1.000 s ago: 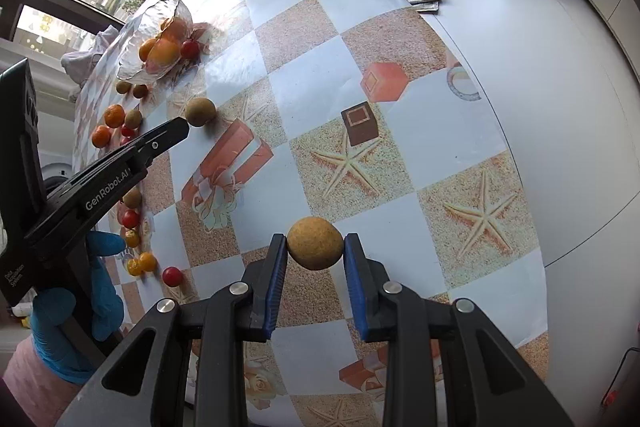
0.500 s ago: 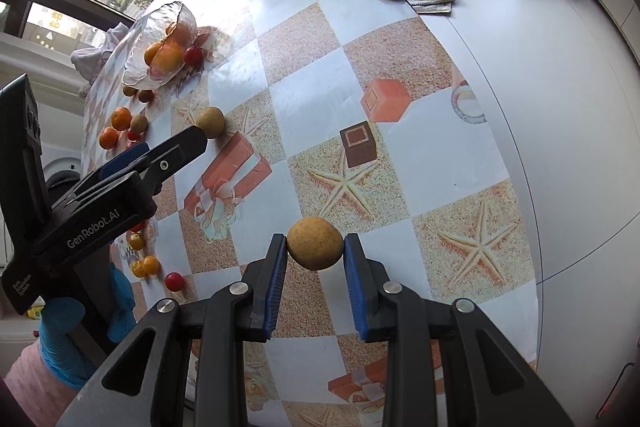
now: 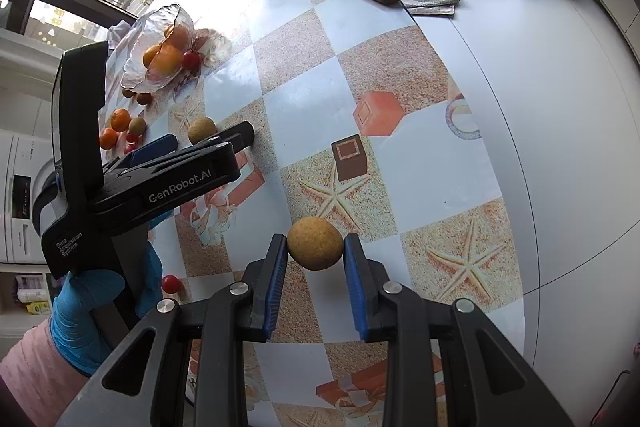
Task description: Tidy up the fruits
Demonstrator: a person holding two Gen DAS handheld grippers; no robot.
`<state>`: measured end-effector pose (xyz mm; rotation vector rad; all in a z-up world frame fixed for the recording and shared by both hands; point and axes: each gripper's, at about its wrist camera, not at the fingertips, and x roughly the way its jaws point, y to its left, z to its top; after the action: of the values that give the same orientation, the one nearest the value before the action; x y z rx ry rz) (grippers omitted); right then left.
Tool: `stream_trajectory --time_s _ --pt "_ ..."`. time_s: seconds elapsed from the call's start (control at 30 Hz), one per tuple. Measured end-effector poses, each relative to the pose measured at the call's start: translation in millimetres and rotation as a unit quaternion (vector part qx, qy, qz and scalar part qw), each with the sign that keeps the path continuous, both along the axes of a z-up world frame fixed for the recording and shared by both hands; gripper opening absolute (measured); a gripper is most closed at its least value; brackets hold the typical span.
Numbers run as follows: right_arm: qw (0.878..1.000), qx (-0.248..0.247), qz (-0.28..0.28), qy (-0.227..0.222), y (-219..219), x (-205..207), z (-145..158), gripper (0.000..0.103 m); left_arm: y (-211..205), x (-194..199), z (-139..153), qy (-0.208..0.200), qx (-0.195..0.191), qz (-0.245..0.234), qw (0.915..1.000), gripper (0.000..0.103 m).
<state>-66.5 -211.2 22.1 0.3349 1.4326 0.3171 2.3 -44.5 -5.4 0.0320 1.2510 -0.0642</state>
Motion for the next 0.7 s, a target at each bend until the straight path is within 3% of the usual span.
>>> stream_trajectory --time_s 0.13,0.17,0.23,0.3,0.47,0.7 --pt "1.000 0.006 0.001 0.000 0.6 1.0 0.7 0.032 0.1 7.0 -0.8 0.023 0.004 0.001 0.9997 0.101" --pt "1.000 0.007 0.002 0.000 0.6 1.3 0.8 0.032 -1.4 6.0 0.9 0.018 0.003 -0.002 0.9998 0.095" --pt "1.000 0.008 0.002 -0.001 0.5 2.2 1.2 0.032 -8.1 0.9 8.9 -0.001 0.001 -0.014 0.9999 0.072" --pt "1.000 0.009 0.004 -0.002 0.3 3.1 1.8 0.032 -15.5 -1.6 15.5 -0.009 0.000 -0.026 0.9996 0.025" --pt "1.000 0.005 0.016 -0.005 4.5 5.9 2.8 0.032 -3.0 -8.0 24.3 -0.014 -0.044 -0.004 0.9989 0.026" --pt "0.999 -0.006 0.042 -0.021 34.6 6.6 12.2 0.031 40.8 -42.4 49.7 -0.042 -0.065 0.021 0.9968 0.026"
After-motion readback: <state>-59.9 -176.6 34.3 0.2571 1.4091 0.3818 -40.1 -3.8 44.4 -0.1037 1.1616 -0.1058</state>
